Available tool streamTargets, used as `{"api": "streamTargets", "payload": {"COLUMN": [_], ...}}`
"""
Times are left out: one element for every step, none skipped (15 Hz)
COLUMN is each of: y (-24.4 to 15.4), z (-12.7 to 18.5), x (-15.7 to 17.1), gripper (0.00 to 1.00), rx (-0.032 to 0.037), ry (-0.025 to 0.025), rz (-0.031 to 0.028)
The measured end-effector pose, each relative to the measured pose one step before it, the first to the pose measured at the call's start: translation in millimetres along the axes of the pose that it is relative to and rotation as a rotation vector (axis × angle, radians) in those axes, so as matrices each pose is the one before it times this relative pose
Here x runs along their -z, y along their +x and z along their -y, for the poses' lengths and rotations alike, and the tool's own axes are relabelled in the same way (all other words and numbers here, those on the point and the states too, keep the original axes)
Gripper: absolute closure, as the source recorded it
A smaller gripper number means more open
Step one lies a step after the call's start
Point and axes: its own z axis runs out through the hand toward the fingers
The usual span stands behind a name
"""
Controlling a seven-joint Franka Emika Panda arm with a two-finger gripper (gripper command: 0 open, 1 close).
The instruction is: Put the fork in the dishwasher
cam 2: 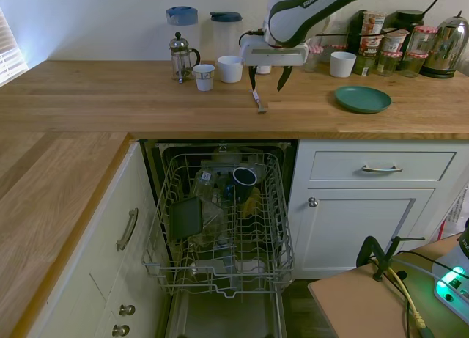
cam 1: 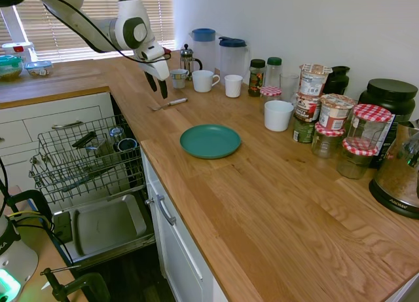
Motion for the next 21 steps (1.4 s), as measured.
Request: {"api": "streamTargets", "payload": {"y": [0.45, 1.13, -0.11, -0.72, -0.49, 0.26, 0.48, 0.43, 0.43, 0.39, 0.76, 1.29, 1.36, 1.44, 1.33, 1.13, 1.38, 1.12, 1.33, 0.64, 0.47], "z": [5.16, 4.46, 4.22, 3.82, 2.47, 1.45, 1.53, 1.26, 0.97, 1.19, 1.42, 1.50, 1.82, 2.16, 1.93, 1.57, 0.79, 0.72, 0.85, 0.94, 0.96], "x": [-5.65, -5.34, -3.84, -3.51, -3.47, -3.21, -2.55, -2.56, -2.74, -3.51, -3.08, -3.09, -2.66, -1.99, -1.84, -1.54, -1.80, -1.65, -1.75, -1.80, -2.05], "gripper": [0.00, 0.00, 0.00, 0.00, 0.00, 0.00, 0.00, 0.00, 0.00, 0.00, 0.00, 0.00, 0.00, 0.00, 0.00, 0.00, 0.00, 0.00, 0.00, 0.00, 0.00], "rx": [-0.01896, -0.01857, -0.01679, -0.00866, -0.00173, -0.00254, -0.00302, -0.00271, -0.00182, -0.00149, 0.00006, -0.00042, -0.00137, -0.00198, -0.00136, -0.00012, -0.00020, -0.00035, -0.00029, -0.00031, 0.00041], "ry": [-0.00251, -0.00480, -0.00738, -0.00924, -0.01196, -0.01420, -0.01035, -0.01041, -0.01032, -0.00715, -0.00593, -0.00656, -0.00355, -0.00548, -0.00223, -0.00032, -0.00286, -0.00396, -0.00417, -0.00252, -0.00177], "rz": [-0.00591, -0.00428, -0.00213, -0.00112, 0.00003, 0.00213, 0.00254, 0.00241, 0.00343, 0.00638, 0.00412, 0.00271, 0.00051, 0.00023, 0.00076, 0.00045, -0.00033, -0.00023, 0.00000, 0.00166, 0.00146]}}
